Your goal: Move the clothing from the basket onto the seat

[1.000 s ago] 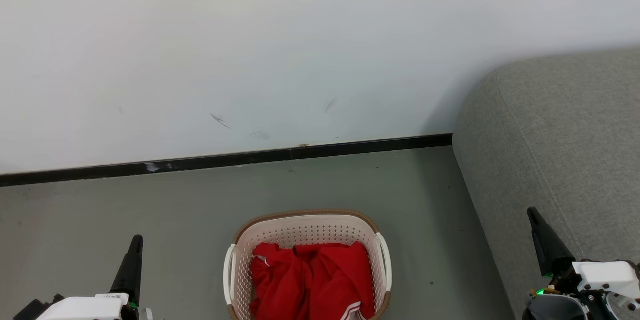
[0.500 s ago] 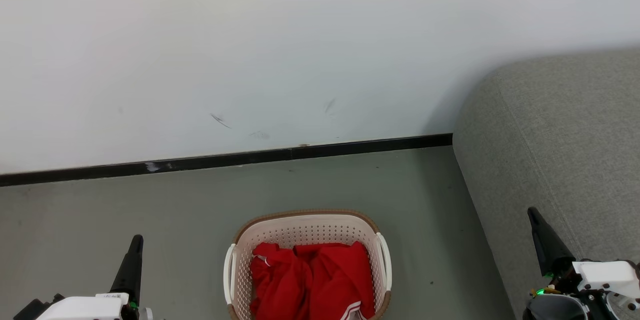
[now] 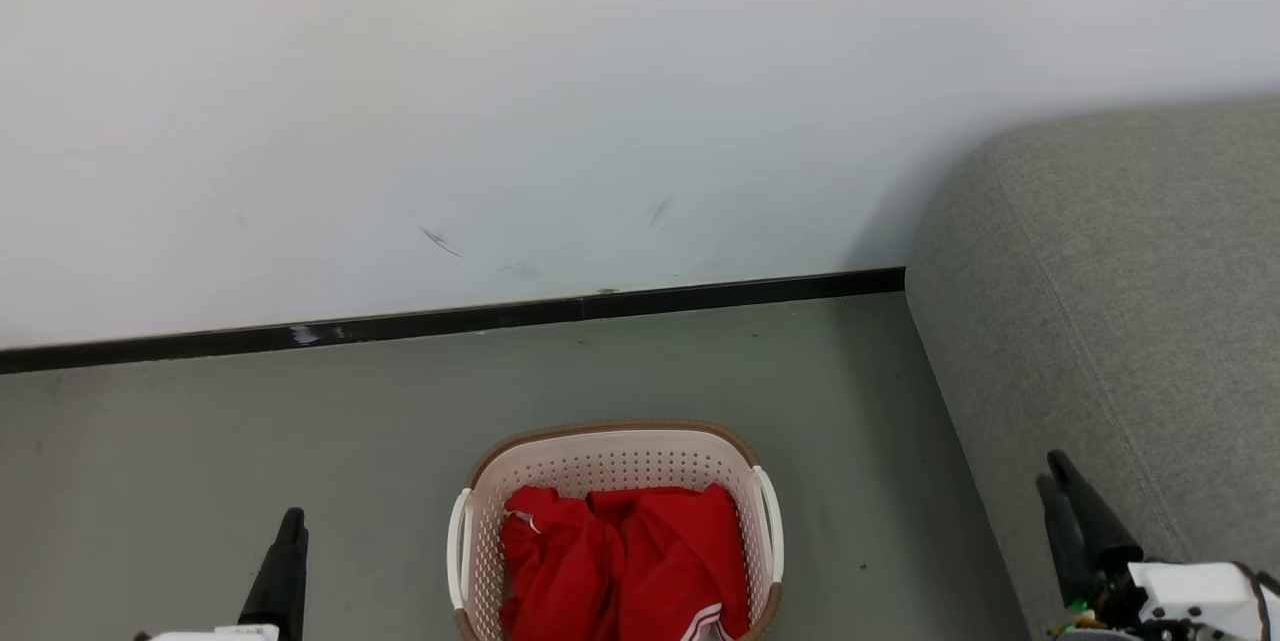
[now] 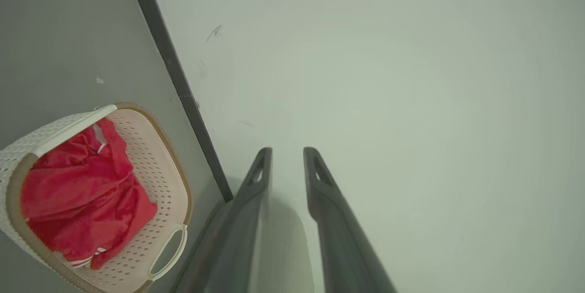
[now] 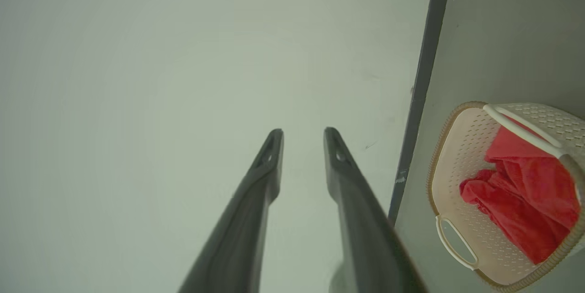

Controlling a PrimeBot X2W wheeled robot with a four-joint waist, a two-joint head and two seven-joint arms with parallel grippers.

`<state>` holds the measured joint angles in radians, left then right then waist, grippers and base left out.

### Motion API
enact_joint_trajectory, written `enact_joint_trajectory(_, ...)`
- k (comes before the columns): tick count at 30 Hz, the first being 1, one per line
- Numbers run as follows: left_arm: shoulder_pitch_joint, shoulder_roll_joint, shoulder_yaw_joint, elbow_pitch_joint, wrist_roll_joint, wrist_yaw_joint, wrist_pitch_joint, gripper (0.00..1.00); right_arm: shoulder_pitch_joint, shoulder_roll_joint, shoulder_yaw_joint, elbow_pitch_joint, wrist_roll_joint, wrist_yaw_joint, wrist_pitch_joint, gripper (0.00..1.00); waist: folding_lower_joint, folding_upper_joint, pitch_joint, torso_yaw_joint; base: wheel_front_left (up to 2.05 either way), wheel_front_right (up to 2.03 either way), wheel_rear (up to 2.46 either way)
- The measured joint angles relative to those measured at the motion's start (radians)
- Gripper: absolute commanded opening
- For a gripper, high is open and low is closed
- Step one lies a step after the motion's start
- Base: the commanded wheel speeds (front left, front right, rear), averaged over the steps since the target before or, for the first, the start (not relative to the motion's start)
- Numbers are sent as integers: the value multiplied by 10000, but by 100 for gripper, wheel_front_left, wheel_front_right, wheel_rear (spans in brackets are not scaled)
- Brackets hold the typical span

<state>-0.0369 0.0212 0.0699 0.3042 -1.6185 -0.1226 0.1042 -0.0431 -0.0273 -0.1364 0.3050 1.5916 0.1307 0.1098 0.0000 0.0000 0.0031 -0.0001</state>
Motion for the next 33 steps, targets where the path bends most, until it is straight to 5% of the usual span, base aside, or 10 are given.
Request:
enact_joint_trajectory(1, 105, -67, -12, 109, 0, 0, 0, 0, 111, 52, 4, 109, 0, 0, 0, 0, 0, 0, 0, 0, 0, 0, 0)
enact_joint_trajectory(2, 203, -136, -23, 224, 0, 0, 0, 100, 220, 105, 12, 228, 0, 0, 0, 100, 1, 0, 0, 0, 0, 0, 0)
enact_joint_trajectory(22, 281, -190, -564, 219, 468, 10, -543, 100, 394, -46, 320, -54, -911, 0, -619, 100, 6, 0, 25, 3, 0, 0, 0)
enact_joint_trajectory(33, 98, 130, -999, 211, 1350, 10, -1005, 100, 337, -355, 535, -389, -2514, 0, -1026, 100, 89, 0, -83, 16, 0, 0, 0)
